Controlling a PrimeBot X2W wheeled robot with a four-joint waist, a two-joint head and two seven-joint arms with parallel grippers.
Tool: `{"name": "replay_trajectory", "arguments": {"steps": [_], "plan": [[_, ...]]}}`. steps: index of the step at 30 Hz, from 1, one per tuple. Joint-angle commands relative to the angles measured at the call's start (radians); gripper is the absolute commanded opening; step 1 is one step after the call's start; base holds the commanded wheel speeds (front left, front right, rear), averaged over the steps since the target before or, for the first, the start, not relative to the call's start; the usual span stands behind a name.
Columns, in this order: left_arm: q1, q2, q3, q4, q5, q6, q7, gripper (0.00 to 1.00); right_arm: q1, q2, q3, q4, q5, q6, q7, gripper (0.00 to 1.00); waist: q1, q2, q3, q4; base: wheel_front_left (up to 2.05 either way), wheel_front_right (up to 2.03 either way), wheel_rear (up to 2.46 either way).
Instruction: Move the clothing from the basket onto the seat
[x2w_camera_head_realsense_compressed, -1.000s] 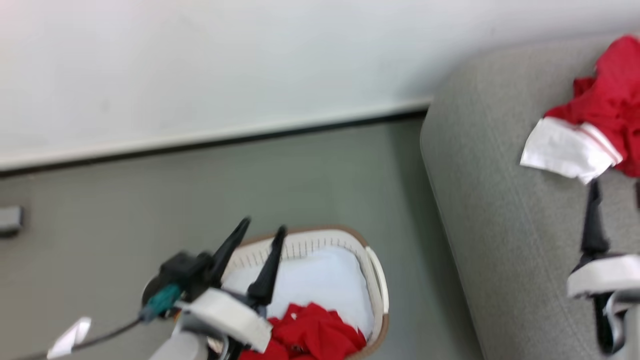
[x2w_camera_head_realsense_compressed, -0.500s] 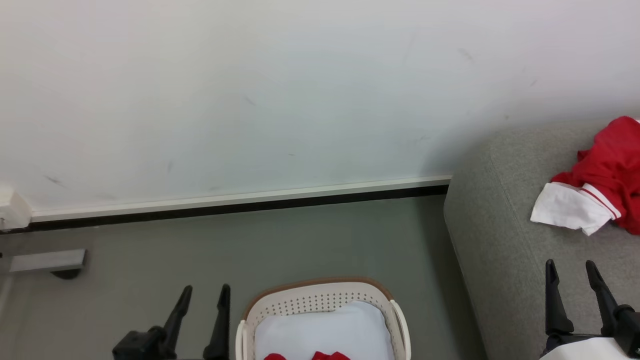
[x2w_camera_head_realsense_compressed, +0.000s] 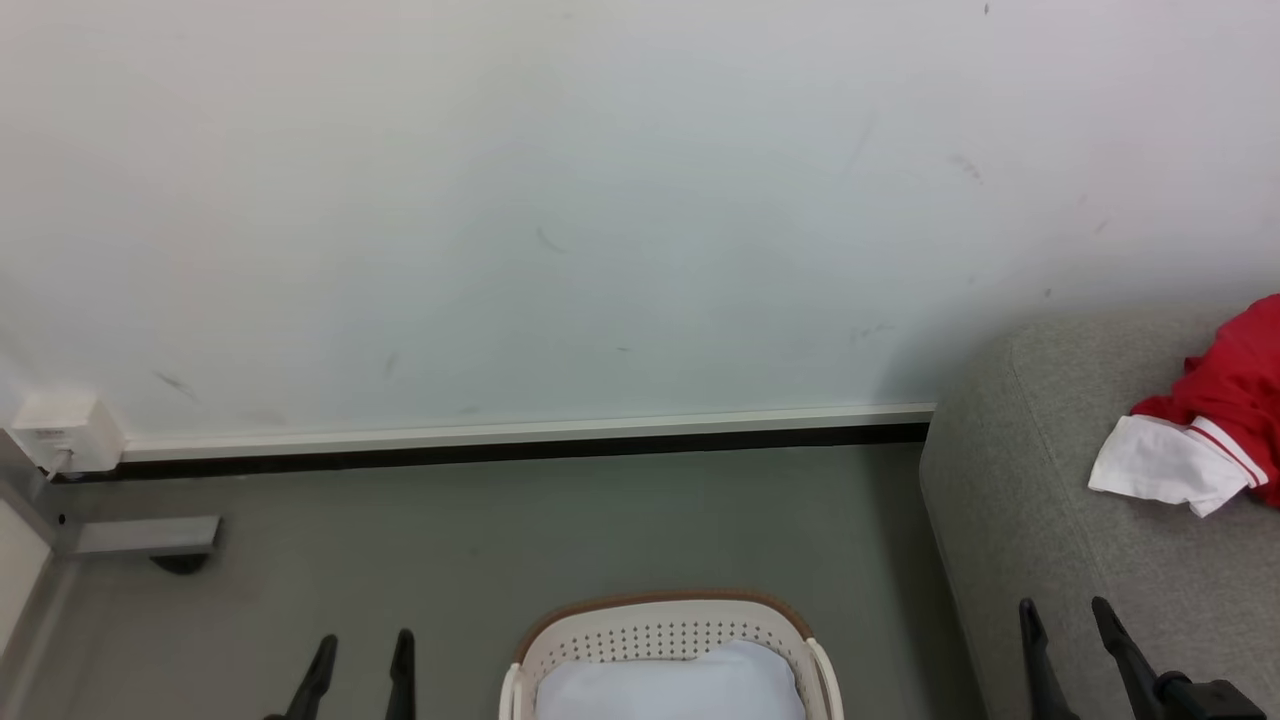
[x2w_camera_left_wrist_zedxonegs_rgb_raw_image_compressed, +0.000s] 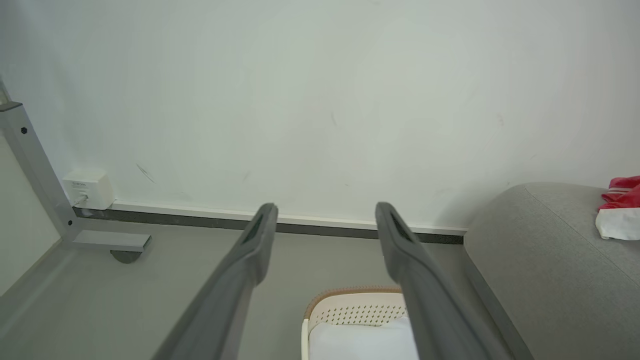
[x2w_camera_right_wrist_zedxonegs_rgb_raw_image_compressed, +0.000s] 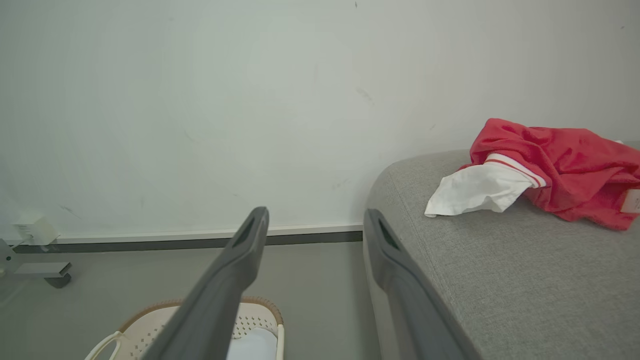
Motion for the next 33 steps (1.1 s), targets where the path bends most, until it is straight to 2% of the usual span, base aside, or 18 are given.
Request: {"name": "replay_trajectory", "arguments": {"steps": [1, 12, 21, 28, 33], "plan": [[0.014, -0.01, 0.016, 0.005, 0.025, -0.009, 0.0, 1.0, 0.013, -0.004, 0.005, 0.008, 0.007, -0.002, 0.001, 1.0, 0.0002, 0.0, -0.003, 0.003, 0.0, 0.0, 0.0], [0.018, -0.04, 0.076, 0.021, 0.066, -0.049, 0.0, 1.0, 0.02, -0.004, 0.016, 0.018, 0.014, -0.002, 0.001, 1.0, 0.0002, 0.0, -0.005, 0.006, 0.0, 0.0, 0.0], [0.004, -0.045, 0.088, 0.033, 0.08, -0.063, 0.0, 1.0, 0.005, -0.004, 0.019, 0.017, 0.007, -0.002, 0.001, 1.0, 0.0002, 0.0, 0.006, -0.003, 0.0, 0.0, 0.0], [-0.024, -0.045, 0.052, 0.071, 0.089, -0.078, -0.001, 1.0, -0.008, -0.004, 0.02, 0.013, 0.01, -0.002, 0.001, 1.0, 0.0002, 0.0, 0.026, -0.012, 0.0, 0.0, 0.0], [-0.081, -0.045, -0.023, 0.127, 0.112, -0.092, -0.001, 1.0, -0.027, -0.004, 0.029, 0.004, 0.014, -0.002, 0.001, 1.0, 0.0002, 0.0, 0.055, -0.025, 0.0, 0.0, 0.0]]}}
